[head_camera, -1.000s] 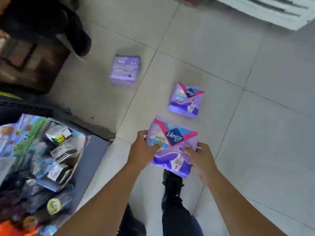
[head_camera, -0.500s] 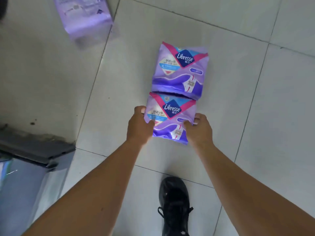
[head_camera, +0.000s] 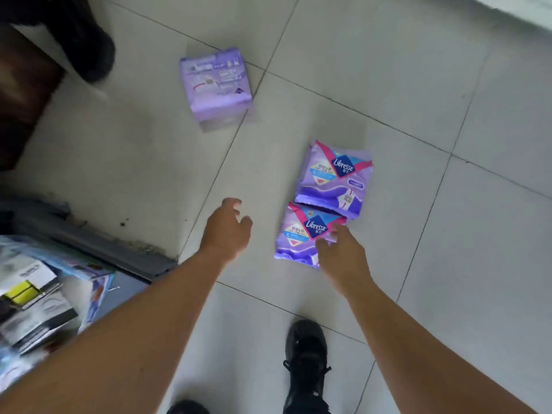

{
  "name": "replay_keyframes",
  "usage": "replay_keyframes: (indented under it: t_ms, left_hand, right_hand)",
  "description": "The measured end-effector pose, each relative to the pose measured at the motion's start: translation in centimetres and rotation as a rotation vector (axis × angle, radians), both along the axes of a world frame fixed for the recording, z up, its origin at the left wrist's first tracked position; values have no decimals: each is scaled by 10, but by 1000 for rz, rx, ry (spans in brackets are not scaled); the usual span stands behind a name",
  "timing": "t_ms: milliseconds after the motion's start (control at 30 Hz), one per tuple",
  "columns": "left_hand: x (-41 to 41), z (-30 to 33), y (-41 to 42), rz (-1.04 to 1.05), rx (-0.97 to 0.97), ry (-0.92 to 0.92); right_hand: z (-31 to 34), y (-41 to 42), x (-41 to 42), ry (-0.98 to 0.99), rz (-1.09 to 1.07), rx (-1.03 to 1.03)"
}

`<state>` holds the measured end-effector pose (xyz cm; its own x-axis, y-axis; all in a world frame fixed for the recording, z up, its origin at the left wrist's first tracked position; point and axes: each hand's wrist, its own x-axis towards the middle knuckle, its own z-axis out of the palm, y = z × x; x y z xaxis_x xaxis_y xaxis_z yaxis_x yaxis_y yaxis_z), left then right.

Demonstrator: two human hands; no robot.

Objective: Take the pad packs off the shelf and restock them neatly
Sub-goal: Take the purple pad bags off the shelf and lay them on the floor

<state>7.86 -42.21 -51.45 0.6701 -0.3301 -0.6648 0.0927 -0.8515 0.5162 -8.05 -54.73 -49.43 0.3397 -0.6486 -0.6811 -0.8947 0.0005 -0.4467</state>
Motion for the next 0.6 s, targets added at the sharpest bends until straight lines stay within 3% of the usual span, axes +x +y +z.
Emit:
replay_keyframes:
  t_ms: [100, 200, 400, 600]
  left_hand:
    - [45, 46, -1, 80, -9, -72]
    - [91, 49, -16, 175, -31, -139]
    - [184, -29, -41, 261, -14, -142]
    - [273, -108, -80, 233, 34, -174]
  right_hand:
    - [36, -5, 49, -51, 64, 12]
    - [24, -21, 120, -109, 104, 31]
    - [-63, -59, 265, -172, 203, 52]
    - [-138, -122, 358, -168, 214, -43]
